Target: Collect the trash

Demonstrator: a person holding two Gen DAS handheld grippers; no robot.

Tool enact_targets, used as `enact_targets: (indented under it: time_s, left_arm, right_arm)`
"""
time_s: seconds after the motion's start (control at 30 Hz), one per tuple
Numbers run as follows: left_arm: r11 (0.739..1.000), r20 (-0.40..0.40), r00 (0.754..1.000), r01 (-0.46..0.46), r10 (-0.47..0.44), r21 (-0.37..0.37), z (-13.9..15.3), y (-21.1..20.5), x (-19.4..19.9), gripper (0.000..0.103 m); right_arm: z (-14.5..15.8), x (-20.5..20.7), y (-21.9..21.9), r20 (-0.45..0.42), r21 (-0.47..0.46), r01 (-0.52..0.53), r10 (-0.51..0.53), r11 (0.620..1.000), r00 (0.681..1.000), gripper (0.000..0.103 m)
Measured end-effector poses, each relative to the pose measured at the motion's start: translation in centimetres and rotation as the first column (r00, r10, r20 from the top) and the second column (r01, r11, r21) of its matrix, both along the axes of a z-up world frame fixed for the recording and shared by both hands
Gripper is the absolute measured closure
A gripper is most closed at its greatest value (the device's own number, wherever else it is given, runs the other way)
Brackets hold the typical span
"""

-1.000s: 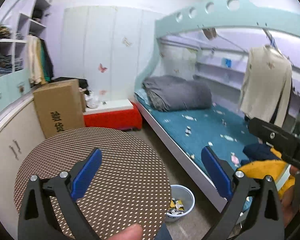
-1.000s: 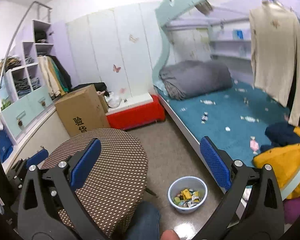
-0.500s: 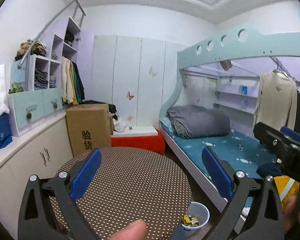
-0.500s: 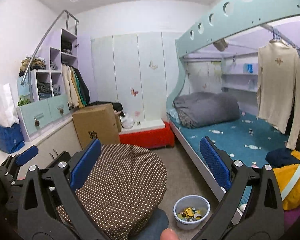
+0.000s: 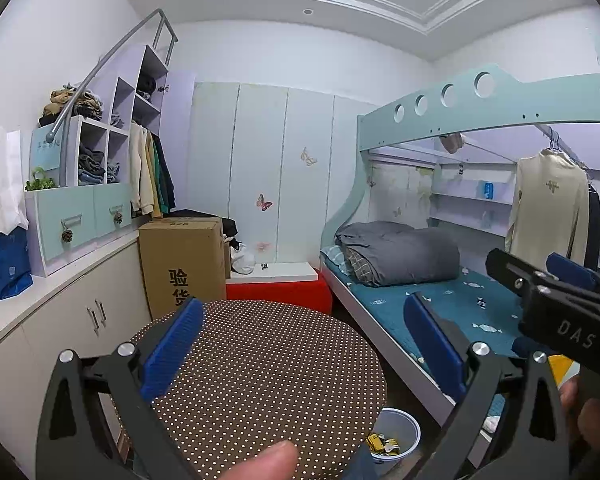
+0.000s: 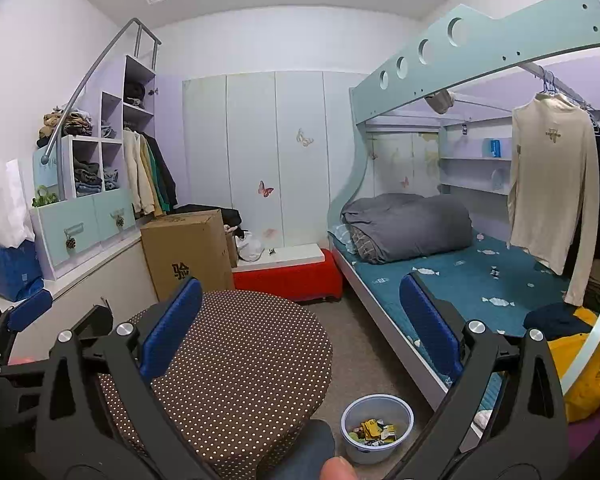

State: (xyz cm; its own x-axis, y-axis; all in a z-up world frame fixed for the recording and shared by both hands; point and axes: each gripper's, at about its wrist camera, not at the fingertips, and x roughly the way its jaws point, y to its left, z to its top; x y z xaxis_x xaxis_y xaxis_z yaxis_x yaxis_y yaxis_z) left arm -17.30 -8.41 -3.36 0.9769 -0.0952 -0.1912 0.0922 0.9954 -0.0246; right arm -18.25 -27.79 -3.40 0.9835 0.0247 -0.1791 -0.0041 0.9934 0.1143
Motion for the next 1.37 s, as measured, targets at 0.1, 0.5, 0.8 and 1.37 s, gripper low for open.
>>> enact_targets:
  time_s: [0.1,0.5,0.8,1.37]
  left_arm:
    - [1.0,-0.002,1.0,-0.004,0.004,0.004,-0.1,0.0,0.1,0.005]
    - [1.0,-0.024,1.0,0.002,-0.002,-0.006,-0.6,0.4,0.6,0.005]
    - [1.0,-0.026,1.0,0.001,-0.001,-0.006,-0.7,0.5,0.6,0.005]
    - [1.0,-0.027,1.0,-0.005,0.004,-0.007,-1.2,0.9,0.9,0.005]
  right_arm:
    - [-0.2,0.1,0.3,-0.006,-0.002,-0.002,0.002,1.0,1.0,0.006]
    - [-0.7,0.4,0.3,-0.019,0.0,-0.006,0.006,1.0,1.0,0.006]
    - [-0.7,0.4,0.5,-0.021,-0.001,-0.007,0.007,1.0,1.0,0.006]
    - [-0.8,0.7,0.7,-0.029,-0.004,-0.017,0.016,1.0,0.999,0.006]
